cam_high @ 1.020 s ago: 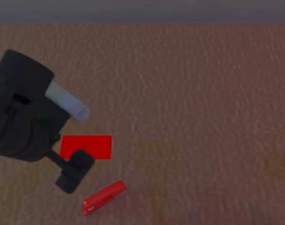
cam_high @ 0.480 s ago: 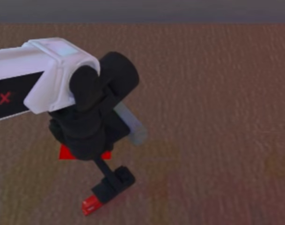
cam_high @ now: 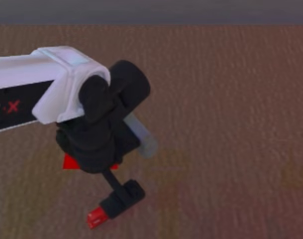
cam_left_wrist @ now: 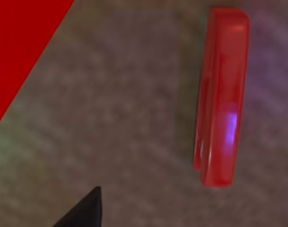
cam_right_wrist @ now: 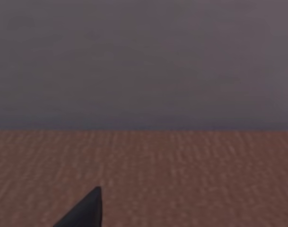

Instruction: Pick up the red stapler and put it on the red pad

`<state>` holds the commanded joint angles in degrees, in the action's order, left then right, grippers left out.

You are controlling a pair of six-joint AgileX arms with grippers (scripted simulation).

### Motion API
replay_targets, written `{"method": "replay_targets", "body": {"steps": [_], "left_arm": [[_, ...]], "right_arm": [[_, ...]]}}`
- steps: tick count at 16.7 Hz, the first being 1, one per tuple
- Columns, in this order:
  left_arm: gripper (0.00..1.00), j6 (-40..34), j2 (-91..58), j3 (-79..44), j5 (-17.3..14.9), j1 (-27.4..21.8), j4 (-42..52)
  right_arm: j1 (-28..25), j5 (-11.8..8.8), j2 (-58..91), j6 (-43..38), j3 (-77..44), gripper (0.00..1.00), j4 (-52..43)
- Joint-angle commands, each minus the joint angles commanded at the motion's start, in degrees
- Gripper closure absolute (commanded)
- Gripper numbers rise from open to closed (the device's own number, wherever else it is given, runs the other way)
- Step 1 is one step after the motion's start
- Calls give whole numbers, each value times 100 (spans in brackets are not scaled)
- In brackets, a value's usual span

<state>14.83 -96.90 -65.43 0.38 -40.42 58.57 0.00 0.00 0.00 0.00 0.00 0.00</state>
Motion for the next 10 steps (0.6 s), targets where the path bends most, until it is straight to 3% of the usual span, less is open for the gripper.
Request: {"method": "replay_targets", "body": {"steps": [7, 10], "left_arm": [[0, 30, -783, 959, -2, 10, -1793], [0, 35, -938, 1134, -3, 10, -2087]], "right_arm": [[0, 0, 0, 0, 0, 0, 0], [0, 0, 0, 0, 0, 0, 0]]}}
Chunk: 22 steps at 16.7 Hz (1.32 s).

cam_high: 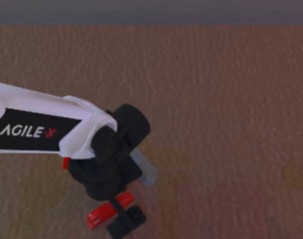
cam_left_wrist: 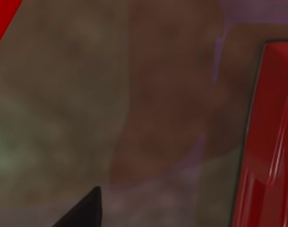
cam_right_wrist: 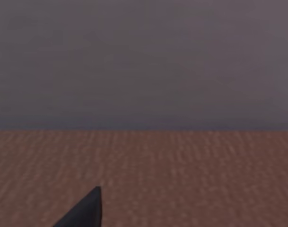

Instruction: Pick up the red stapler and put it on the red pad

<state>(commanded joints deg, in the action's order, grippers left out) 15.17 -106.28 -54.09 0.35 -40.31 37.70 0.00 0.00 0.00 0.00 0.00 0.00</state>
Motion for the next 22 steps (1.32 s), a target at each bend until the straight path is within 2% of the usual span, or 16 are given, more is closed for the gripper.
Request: {"method": "replay_targets", "body": {"steps": [3, 16, 22], "left_arm": [[0, 0, 0, 0, 0, 0, 0], [98, 0, 0, 0, 0, 0, 0], [100, 0, 0, 0, 0, 0, 0]], "right_arm": [[0, 0, 0, 0, 0, 0, 0], [0, 0, 0, 0, 0, 0, 0], [0, 0, 0, 0, 0, 0, 0]]}}
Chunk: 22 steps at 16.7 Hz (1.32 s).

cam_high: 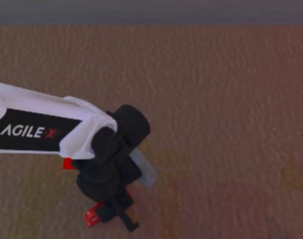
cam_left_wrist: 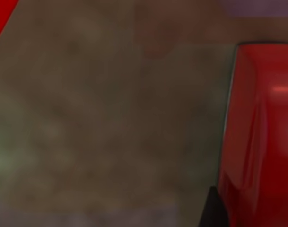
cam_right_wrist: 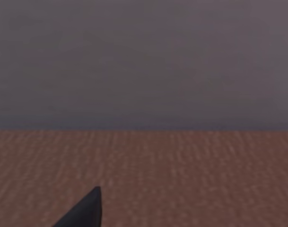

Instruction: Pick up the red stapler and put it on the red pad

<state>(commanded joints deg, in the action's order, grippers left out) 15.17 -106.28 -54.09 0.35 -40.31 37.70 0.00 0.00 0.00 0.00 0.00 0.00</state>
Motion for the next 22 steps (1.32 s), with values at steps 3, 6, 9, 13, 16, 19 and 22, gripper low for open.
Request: {"method": "replay_targets", "body": {"steps": [3, 6, 9, 13, 16, 19, 22], "left_arm": [[100, 5, 6, -1, 1, -1, 1], [100, 8, 94, -166, 2, -7, 230], [100, -13, 372, -547, 5, 21, 898], [100, -31, 808, -1087, 5, 58, 1969], [100, -40, 1026, -1295, 4, 84, 2317], [100, -40, 1030, -1299, 4, 84, 2323], [100, -88, 990, -1308, 6, 56, 2319]], "right_arm": [[0, 0, 0, 0, 0, 0, 0], [0, 0, 0, 0, 0, 0, 0], [0, 0, 0, 0, 0, 0, 0], [0, 0, 0, 0, 0, 0, 0], [0, 0, 0, 0, 0, 0, 0], [0, 0, 0, 0, 0, 0, 0], [0, 0, 0, 0, 0, 0, 0]]}}
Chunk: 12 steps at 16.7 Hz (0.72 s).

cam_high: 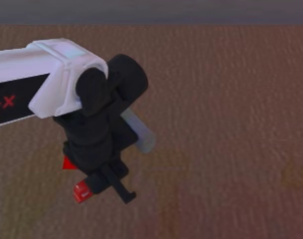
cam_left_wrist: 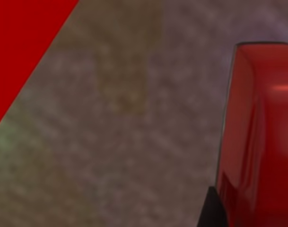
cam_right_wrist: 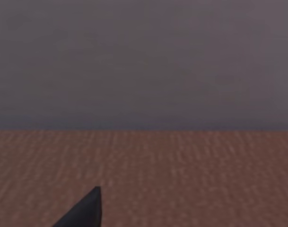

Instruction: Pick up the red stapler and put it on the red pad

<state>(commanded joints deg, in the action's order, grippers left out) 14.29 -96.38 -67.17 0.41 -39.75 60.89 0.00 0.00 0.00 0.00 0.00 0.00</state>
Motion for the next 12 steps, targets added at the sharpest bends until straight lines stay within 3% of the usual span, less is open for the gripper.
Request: {"method": "replay_targets", "body": {"steps": [3, 6, 12], "left_arm": [[100, -534, -163, -214, -3, 36, 95], [100, -1615, -435, -574, -8, 140, 254], [100, -5110, -1046, -1348, -20, 553, 635]], "right_arm": [[0, 0, 0, 0, 0, 0, 0], [0, 0, 0, 0, 0, 0, 0], [0, 0, 0, 0, 0, 0, 0]]}}
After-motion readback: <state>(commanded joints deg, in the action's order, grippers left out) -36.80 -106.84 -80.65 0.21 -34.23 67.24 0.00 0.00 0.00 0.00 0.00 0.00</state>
